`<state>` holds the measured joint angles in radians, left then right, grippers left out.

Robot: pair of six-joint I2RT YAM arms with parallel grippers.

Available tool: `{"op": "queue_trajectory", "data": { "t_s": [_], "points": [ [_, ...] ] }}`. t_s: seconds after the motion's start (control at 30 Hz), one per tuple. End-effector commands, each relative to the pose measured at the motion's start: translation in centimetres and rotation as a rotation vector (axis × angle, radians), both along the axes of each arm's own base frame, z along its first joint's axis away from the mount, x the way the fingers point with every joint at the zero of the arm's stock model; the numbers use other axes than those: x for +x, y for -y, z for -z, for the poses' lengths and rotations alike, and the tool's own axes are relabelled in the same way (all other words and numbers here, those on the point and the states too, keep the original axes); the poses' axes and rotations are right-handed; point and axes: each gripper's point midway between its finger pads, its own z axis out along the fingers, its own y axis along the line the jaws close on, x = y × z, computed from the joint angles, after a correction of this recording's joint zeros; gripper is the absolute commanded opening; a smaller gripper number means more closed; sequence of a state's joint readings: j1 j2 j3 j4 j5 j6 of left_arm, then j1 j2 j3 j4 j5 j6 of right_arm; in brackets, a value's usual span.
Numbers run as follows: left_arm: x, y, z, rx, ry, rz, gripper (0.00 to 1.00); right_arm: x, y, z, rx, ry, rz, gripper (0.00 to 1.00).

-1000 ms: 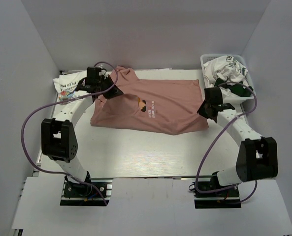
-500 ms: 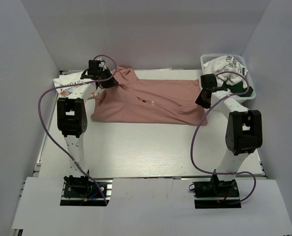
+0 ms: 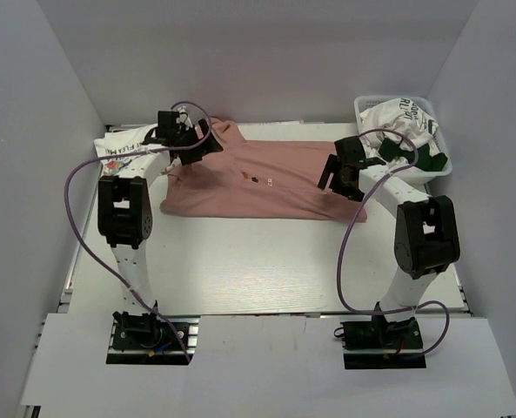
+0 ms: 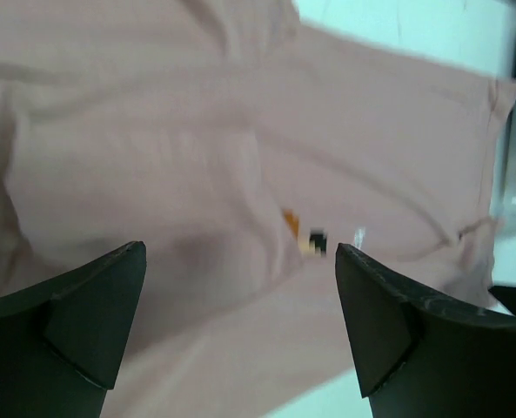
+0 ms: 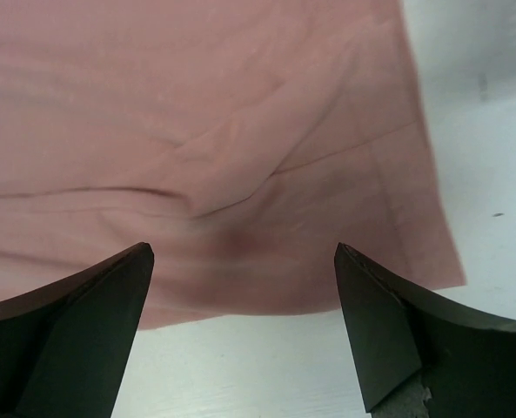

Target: Fold and stack the t-shirts

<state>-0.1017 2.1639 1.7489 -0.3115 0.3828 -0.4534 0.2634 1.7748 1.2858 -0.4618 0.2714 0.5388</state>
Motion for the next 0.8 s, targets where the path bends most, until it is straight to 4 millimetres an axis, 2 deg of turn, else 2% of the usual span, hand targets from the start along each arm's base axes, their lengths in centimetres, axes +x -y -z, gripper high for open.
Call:
{"op": "queue_trajectory", "data": {
  "t_s": [0.0, 0.03, 0.1, 0.13, 0.17, 0.2, 0.27, 0.33, 0.37, 0.4, 0.43, 0.47, 0.5, 0.53, 0.57, 0.6, 0.63, 0.67, 0.7, 0.73, 0.77],
  "points": [
    [-2.6, 0.3, -2.9, -0.017, 0.064, 0.012, 0.99, 0.6, -1.4, -0.1, 0.051, 0.036, -0.054, 0.9],
    [-4.2, 0.0, -1.4, -0.007, 0.026, 0.005, 0.99, 0.7, -1.5, 0.2, 0.051, 0.031, -0.06, 0.9],
    [-5.9, -0.5, 1.4, 0.004, -0.041, -0.016, 0.99, 1.1, -1.6, 1.4, 0.051, 0.023, -0.061, 0.9],
    [-6.4, -0.7, 2.3, 0.014, -0.062, -0.024, 0.99, 1.3, -1.6, 1.7, 0.051, 0.024, -0.059, 0.9],
    [-7.0, -0.7, 3.1, 0.016, -0.083, -0.024, 0.99, 1.2, -1.4, 2.9, 0.05, 0.001, -0.056, 0.9],
    [-7.8, -1.3, 4.7, 0.041, -0.119, -0.046, 0.99, 1.4, -1.4, 3.2, 0.053, 0.001, -0.05, 0.9],
    [-9.1, -1.4, 6.5, 0.031, -0.185, -0.064, 0.99, 0.8, -0.9, 4.9, 0.029, -0.037, -0.05, 0.9],
    [-11.4, -2.1, 8.7, 0.026, -0.282, -0.093, 0.99, -0.4, -0.3, 6.4, -0.003, -0.097, -0.042, 0.9],
    [-11.8, -2.7, 9.0, 0.029, -0.296, -0.117, 0.99, -0.8, -0.1, 6.5, -0.011, -0.111, -0.038, 0.9],
    [-13.6, -3.2, 9.6, 0.051, -0.337, -0.132, 0.99, -1.9, 0.1, 7.1, -0.016, -0.134, -0.032, 0.9],
    [-14.4, -3.6, 9.9, 0.064, -0.36, -0.154, 0.99, -2.8, 0.4, 7.6, -0.014, -0.146, -0.026, 0.9],
    [-16.4, -3.8, 10.9, 0.096, -0.404, -0.174, 0.99, -3.0, 0.1, 6.6, 0.016, -0.117, -0.022, 0.9],
    [-17.6, -4.2, 11.3, 0.112, -0.425, -0.184, 0.99, -4.5, 0.3, 7.4, 0.015, -0.141, -0.017, 0.9],
    [-18.4, -3.8, 10.0, 0.096, -0.405, -0.19, 0.99, -6.2, 0.8, 8.3, 0.012, -0.177, -0.011, 0.9],
    [-21.2, -3.8, 11.1, 0.091, -0.469, -0.189, 0.99, -7.9, 0.9, 8.6, 0.018, -0.197, -0.005, 0.9],
    [-22.7, -4.0, 11.0, 0.09, -0.49, -0.196, 0.99, -8.7, 0.8, 7.8, 0.034, -0.187, -0.001, 0.9],
    [-24.1, -4.1, 11.0, 0.085, -0.506, -0.205, 0.99, -10.0, 1.0, 8.1, 0.036, -0.218, 0.012, 0.9],
    [-26.5, -4.3, 10.4, 0.077, -0.508, -0.215, 0.99, -13.2, 1.6, 9.1, 0.029, -0.26, 0.019, 0.9],
    [-27.8, -4.3, 10.3, 0.077, -0.513, -0.225, 0.99, -14.5, 1.7, 9.3, 0.037, -0.274, 0.036, 0.9],
    [-29.2, -4.4, 10.2, 0.073, -0.526, -0.235, 0.99, -14.7, 1.6, 7.3, 0.061, -0.206, 0.033, 0.9],
    [-31.3, -4.4, 10.6, 0.06, -0.557, -0.232, 0.99, -18.6, 2.5, 9.2, 0.036, -0.284, 0.036, 0.9]
  ]
}}
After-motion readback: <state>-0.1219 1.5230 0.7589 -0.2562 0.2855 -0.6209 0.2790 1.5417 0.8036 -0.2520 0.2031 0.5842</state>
